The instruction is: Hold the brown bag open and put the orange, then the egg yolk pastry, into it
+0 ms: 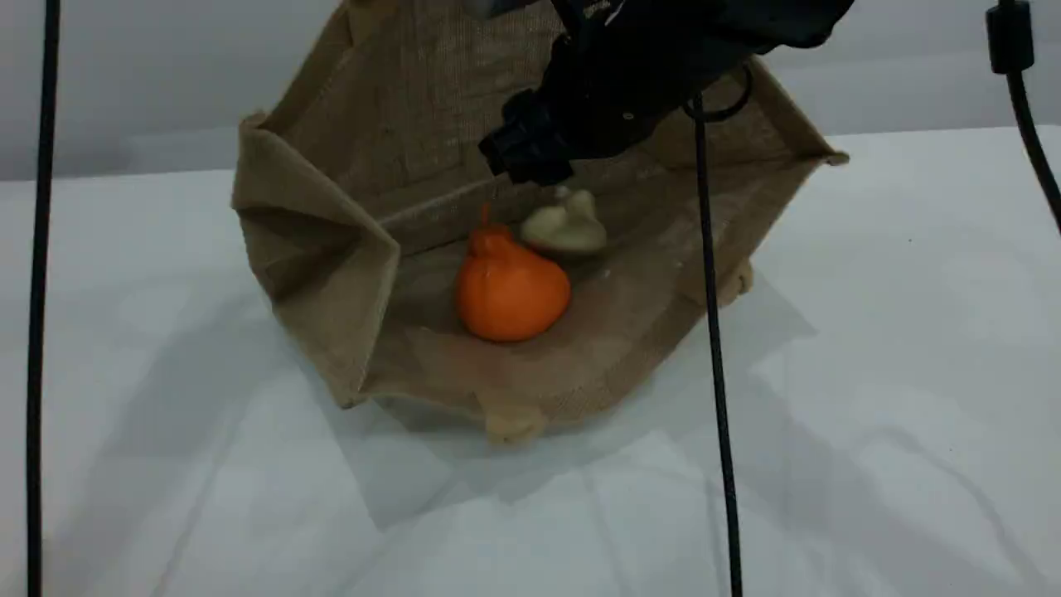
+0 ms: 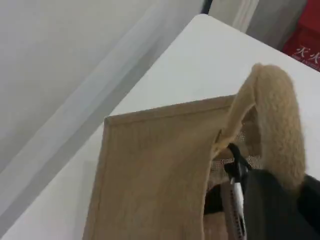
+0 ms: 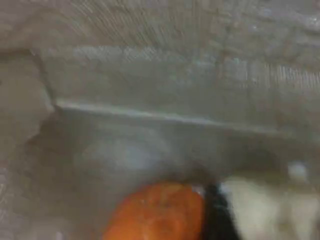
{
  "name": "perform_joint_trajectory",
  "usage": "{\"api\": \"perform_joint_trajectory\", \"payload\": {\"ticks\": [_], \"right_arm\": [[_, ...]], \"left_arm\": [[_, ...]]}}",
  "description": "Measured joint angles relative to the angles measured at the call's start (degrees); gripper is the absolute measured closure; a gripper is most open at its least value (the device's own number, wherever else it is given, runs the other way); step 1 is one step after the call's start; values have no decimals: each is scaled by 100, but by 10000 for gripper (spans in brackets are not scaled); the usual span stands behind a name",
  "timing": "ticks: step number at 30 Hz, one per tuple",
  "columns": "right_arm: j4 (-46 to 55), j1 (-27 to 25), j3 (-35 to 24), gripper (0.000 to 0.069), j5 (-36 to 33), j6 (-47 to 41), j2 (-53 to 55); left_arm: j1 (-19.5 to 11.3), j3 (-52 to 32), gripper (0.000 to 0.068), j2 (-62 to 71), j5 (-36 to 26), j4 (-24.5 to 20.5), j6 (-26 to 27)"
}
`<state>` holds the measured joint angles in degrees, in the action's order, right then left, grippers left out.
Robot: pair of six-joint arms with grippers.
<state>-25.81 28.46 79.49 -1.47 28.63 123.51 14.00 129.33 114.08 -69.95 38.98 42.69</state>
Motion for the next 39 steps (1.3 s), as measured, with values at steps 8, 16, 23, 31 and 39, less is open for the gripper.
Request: {"api": "perform_joint_trajectory", "payload": {"ticks": [8, 16, 23, 31, 39], "right_arm": [[41, -55, 0, 92, -867, 0, -428], [517, -59, 0, 125, -2086, 11, -1398], [1150, -235, 0, 124, -2753, -445, -2229], [1261, -1181, 21, 124, -3092, -829, -2815], [1230, -2176, 36, 124, -3541, -915, -2870]], "left_arm": [[0, 0, 589, 0, 0, 0, 4], [0, 0, 589, 0, 0, 0, 4], [0, 0, 589, 0, 0, 0, 4], [0, 0, 589, 0, 0, 0, 4], [0, 0, 589, 0, 0, 0, 4]]}}
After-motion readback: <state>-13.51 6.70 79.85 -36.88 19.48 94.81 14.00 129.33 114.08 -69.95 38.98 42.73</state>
